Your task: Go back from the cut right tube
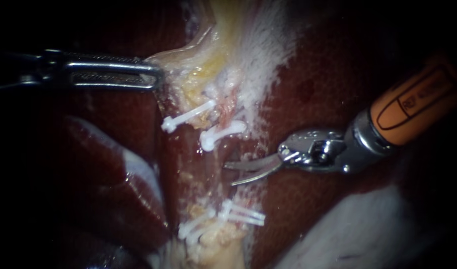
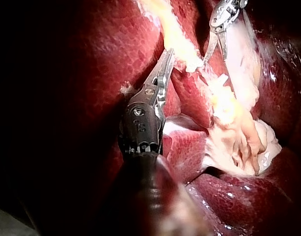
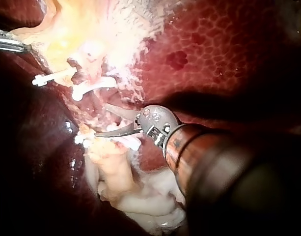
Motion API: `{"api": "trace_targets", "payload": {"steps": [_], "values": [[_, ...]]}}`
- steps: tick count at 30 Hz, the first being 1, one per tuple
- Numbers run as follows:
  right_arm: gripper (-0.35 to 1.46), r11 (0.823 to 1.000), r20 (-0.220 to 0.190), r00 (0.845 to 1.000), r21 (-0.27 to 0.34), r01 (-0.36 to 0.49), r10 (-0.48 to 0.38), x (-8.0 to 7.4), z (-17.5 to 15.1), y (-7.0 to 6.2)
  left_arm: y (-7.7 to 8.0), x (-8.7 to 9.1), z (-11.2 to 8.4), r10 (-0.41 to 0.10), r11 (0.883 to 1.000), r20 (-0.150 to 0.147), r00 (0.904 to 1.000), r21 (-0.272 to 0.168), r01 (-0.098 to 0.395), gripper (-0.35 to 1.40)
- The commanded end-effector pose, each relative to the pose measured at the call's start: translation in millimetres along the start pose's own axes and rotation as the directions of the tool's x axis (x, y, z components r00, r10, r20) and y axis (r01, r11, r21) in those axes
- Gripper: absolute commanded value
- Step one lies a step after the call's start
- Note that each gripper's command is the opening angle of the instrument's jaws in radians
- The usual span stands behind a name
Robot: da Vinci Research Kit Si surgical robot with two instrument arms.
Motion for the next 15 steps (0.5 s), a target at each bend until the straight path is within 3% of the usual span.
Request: {"api": "trace_targets", "payload": {"steps": [1, 8, 15], "values": [[0.88, 1.000, -0.002, 1.000, -0.003, 0.012, -0.012, 0.0, -0.3, 0.0, 0.0, 0.0, 0.0, 0.000, 1.000, 0.000, 1.0000, 0.001, 0.000, -0.35], [1.08, 0.995, 0.004, 0.995, -0.036, 0.095, -0.095, 0.8, -2.8, -0.5, 0.2, 0.1, -0.1, 0.000, 1.000, 0.000, 1.0000, 0.001, 0.000, -0.35], [1.25, 0.968, 0.041, 0.973, -0.098, 0.230, -0.227, 1.7, -5.9, -0.6, 0.5, 0.3, -0.2, 0.001, 1.000, 0.000, 1.0000, 0.002, -0.001, -0.35]]}}
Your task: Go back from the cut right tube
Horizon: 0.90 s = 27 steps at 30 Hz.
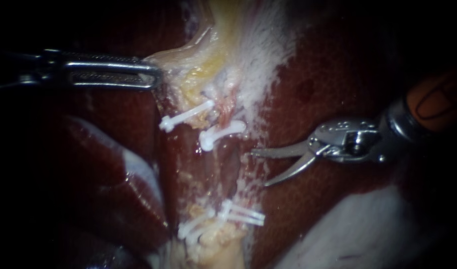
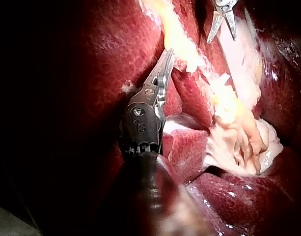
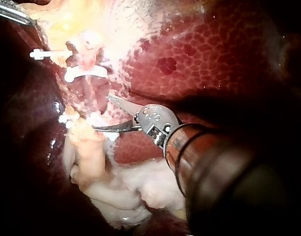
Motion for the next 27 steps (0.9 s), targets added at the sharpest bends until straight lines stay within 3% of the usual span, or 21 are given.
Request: {"api": "trace_targets", "payload": {"steps": [1, 4, 11, 20, 27], "values": [[1.26, 1.000, 0.005, 1.000, -0.007, 0.016, -0.016, 0.1, -0.4, 0.1, 0.0, 0.0, 0.0, 0.000, 1.000, 0.000, 1.0000, 0.001, 0.000, -0.35], [1.35, 0.997, 0.017, 0.998, -0.049, 0.062, -0.061, 0.7, -2.2, 0.2, 0.1, 0.2, -0.1, 0.001, 1.000, 0.000, 1.0000, 0.001, -0.001, -0.35], [1.43, 0.991, 0.013, 0.997, -0.108, 0.079, -0.078, 2.1, -4.5, 0.5, 0.5, 0.4, -0.1, 0.002, 1.000, 0.000, 1.0000, 0.002, -0.002, -0.35], [1.43, 0.991, 0.014, 0.997, -0.105, 0.080, -0.079, 1.9, -4.2, 0.1, 0.2, 1.2, 0.5, 0.006, 1.000, 0.001, 1.0000, -0.003, -0.006, -0.35], [1.43, 0.991, 0.014, 0.997, -0.105, 0.080, -0.079, 1.8, -4.1, 0.0, -0.5, 2.8, 2.2, 0.023, 1.000, -0.022, 0.9995, 0.017, -0.022, -0.35]]}}
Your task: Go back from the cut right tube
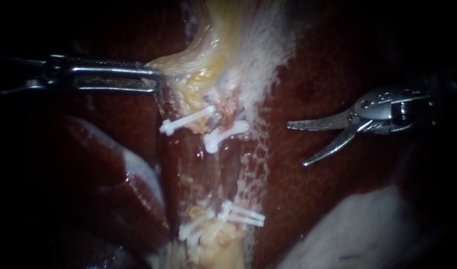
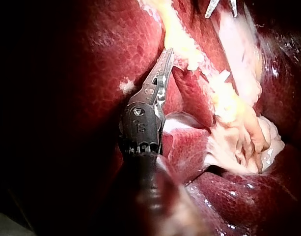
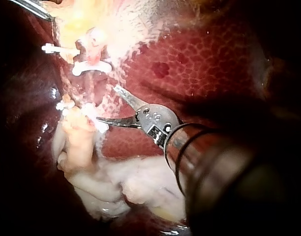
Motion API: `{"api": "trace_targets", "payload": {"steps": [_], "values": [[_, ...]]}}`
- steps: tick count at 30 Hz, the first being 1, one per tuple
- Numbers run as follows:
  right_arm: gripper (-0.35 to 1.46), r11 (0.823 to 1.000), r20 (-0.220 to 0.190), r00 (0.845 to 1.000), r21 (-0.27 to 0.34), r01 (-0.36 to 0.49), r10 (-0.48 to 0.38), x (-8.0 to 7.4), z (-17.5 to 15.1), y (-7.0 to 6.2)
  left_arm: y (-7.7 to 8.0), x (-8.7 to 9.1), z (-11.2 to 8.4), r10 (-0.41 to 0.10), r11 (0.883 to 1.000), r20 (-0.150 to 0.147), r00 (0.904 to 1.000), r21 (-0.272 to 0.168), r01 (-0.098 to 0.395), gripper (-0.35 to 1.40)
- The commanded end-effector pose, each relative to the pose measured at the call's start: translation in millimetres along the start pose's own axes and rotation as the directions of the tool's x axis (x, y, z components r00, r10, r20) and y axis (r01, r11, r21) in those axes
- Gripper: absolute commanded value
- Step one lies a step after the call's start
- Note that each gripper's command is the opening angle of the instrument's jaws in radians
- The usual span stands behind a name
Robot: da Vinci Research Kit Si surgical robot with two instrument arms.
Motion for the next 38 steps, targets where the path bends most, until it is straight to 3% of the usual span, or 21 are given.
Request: {"api": "trace_targets", "payload": {"steps": [1, 15, 38], "values": [[1.43, 1.000, 0.000, 1.000, -0.001, 0.000, 0.000, 0.0, 0.0, 0.0, -0.1, 0.2, 0.3, -0.004, 1.000, -0.006, 1.0000, 0.004, 0.004, -0.35], [1.43, 1.000, 0.000, 1.000, 0.002, 0.000, 0.000, 0.0, 0.0, -0.1, -2.2, 3.0, 4.4, -0.017, 0.999, -0.041, 0.9990, 0.043, 0.018, -0.35], [1.43, 1.000, 0.001, 1.000, 0.006, 0.001, -0.001, 0.0, 0.0, -0.2, -2.0, 3.1, 4.6, -0.015, 0.999, -0.045, 0.9989, 0.045, 0.017, -0.35]]}}
